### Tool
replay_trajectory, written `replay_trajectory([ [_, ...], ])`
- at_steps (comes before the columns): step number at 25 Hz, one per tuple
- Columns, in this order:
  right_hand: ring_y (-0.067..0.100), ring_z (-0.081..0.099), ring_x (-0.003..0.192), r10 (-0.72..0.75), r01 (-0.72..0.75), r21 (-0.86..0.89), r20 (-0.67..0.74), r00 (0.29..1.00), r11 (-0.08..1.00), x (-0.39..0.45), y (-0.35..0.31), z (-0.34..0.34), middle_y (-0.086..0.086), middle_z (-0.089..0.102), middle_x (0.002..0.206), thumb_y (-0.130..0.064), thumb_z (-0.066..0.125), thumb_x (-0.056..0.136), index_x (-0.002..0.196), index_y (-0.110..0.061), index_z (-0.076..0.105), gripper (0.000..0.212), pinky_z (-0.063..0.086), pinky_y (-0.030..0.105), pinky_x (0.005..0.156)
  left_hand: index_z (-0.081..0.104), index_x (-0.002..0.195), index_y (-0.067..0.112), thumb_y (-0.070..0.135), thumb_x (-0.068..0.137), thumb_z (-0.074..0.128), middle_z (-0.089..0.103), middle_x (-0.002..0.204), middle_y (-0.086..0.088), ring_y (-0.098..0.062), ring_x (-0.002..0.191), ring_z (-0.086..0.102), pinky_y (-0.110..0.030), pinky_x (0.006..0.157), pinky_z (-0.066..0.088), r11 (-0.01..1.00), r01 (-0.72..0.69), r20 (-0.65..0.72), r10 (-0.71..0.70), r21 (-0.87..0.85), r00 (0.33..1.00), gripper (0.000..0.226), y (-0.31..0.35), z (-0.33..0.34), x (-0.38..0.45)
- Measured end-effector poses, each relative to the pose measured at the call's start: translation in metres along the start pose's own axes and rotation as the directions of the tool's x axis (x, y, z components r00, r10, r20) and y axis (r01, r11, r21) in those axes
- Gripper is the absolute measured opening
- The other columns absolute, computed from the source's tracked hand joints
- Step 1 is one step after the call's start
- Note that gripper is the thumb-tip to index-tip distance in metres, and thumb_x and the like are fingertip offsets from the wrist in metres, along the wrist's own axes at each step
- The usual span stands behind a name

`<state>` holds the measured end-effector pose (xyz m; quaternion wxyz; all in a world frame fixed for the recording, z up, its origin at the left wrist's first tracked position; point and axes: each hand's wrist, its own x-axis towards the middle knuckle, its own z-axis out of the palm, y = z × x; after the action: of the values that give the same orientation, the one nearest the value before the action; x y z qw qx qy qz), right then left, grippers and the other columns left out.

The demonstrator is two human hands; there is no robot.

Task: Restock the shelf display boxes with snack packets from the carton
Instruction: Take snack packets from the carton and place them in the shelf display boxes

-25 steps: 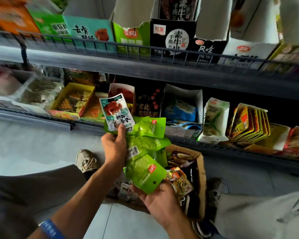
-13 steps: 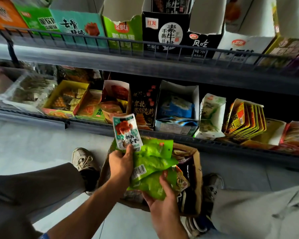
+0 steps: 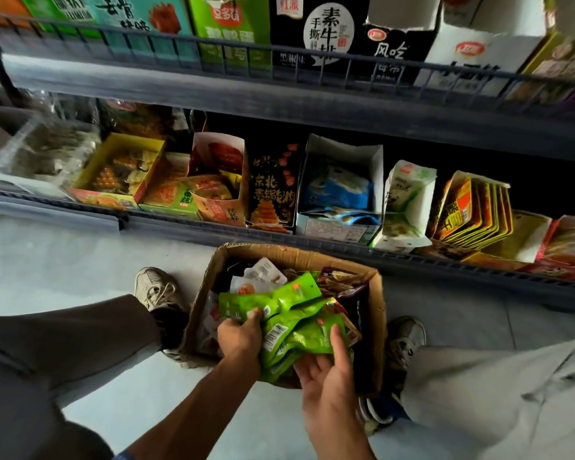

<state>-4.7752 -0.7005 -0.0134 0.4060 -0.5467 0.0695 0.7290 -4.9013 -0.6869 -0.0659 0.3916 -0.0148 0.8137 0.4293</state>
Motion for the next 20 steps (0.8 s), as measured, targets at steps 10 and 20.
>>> replay_trajectory([
  [10,0.037,0.071,0.097,-0.18,0.203,-0.169,0.146,0.973,0.964,0.03,-0.036,0.031,0.017,0.074,0.11,-0.023,0.082,0.062,0.118,-0.013,0.071,0.058,0.056,0.057,0.086,0.065,0.091,0.021,0.008,0.084,0.074,0.073,0.09,-0.011,-0.027,0.084,0.071,-0.045,0.085,0.056,0.95,-0.038,0.319,0.141,-0.31,0.937,0.017,0.055,-0.008,-0.064],
  [20,0.035,0.071,0.101,-0.218,0.233,-0.134,0.122,0.968,0.963,0.028,-0.041,0.029,0.013,0.074,0.11,-0.026,0.082,0.064,0.119,-0.017,0.069,0.057,0.052,0.06,0.093,0.064,0.124,0.017,0.034,0.093,0.054,0.071,0.118,-0.014,-0.029,0.107,0.069,-0.05,0.095,0.05,0.844,0.213,0.567,0.124,-0.492,0.814,0.037,0.076,-0.014,-0.051],
])
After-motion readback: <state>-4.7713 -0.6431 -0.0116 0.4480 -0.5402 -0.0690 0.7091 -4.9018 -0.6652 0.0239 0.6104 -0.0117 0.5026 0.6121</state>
